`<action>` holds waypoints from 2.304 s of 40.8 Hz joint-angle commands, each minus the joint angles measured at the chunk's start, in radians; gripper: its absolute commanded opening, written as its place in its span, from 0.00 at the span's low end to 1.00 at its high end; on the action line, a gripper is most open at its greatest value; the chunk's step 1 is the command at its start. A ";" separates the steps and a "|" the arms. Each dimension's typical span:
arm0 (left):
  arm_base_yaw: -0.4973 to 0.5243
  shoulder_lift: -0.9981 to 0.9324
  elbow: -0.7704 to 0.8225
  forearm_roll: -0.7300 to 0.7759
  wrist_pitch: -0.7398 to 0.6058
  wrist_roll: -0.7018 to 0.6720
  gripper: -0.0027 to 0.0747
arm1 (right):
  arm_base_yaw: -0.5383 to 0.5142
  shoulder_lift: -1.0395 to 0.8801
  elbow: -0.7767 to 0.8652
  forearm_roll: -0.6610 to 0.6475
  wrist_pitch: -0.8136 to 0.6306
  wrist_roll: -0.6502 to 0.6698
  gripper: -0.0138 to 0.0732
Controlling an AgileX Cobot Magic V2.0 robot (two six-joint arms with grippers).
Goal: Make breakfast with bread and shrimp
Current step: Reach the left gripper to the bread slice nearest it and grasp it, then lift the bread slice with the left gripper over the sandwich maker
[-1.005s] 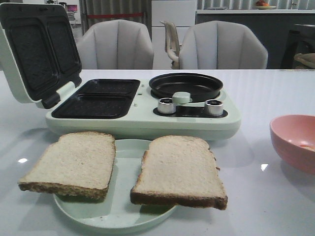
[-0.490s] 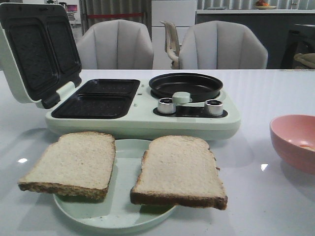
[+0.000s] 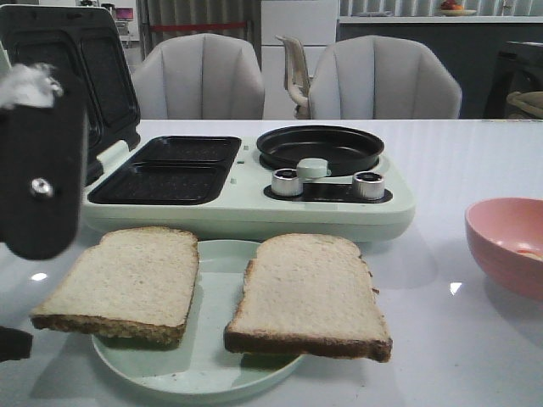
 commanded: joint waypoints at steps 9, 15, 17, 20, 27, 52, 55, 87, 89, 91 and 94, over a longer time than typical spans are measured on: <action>0.047 0.177 -0.053 0.166 -0.040 -0.101 0.71 | -0.001 0.001 -0.026 0.003 -0.070 -0.006 0.79; 0.075 0.224 -0.076 0.241 -0.040 -0.188 0.65 | -0.001 0.001 -0.026 0.003 -0.070 -0.006 0.79; 0.084 0.236 -0.076 0.267 -0.040 -0.193 0.63 | -0.001 0.001 -0.026 0.003 -0.070 -0.006 0.79; 0.093 0.249 -0.076 0.291 -0.040 -0.193 0.60 | -0.001 0.001 -0.026 0.003 -0.070 -0.006 0.79; 0.102 0.256 -0.076 0.306 -0.040 -0.193 0.52 | -0.001 0.001 -0.026 0.003 -0.070 -0.006 0.79; 0.068 0.181 -0.076 0.205 0.011 -0.193 0.16 | -0.001 0.001 -0.026 0.003 -0.070 -0.006 0.79; 0.041 0.142 -0.076 0.200 0.048 -0.193 0.16 | -0.001 0.001 -0.026 0.003 -0.070 -0.006 0.79; 0.048 -0.106 -0.163 0.516 0.177 -0.193 0.16 | -0.001 0.001 -0.026 0.003 -0.070 -0.006 0.79; 0.086 -0.088 -0.187 0.516 0.138 -0.193 0.16 | -0.001 0.001 -0.026 0.003 -0.070 -0.006 0.79; 0.125 -0.070 -0.212 0.520 0.092 -0.193 0.16 | -0.001 0.001 -0.026 0.003 -0.070 -0.006 0.79; 0.189 -0.034 -0.245 0.533 0.023 -0.193 0.16 | -0.001 0.001 -0.026 0.003 -0.070 -0.006 0.79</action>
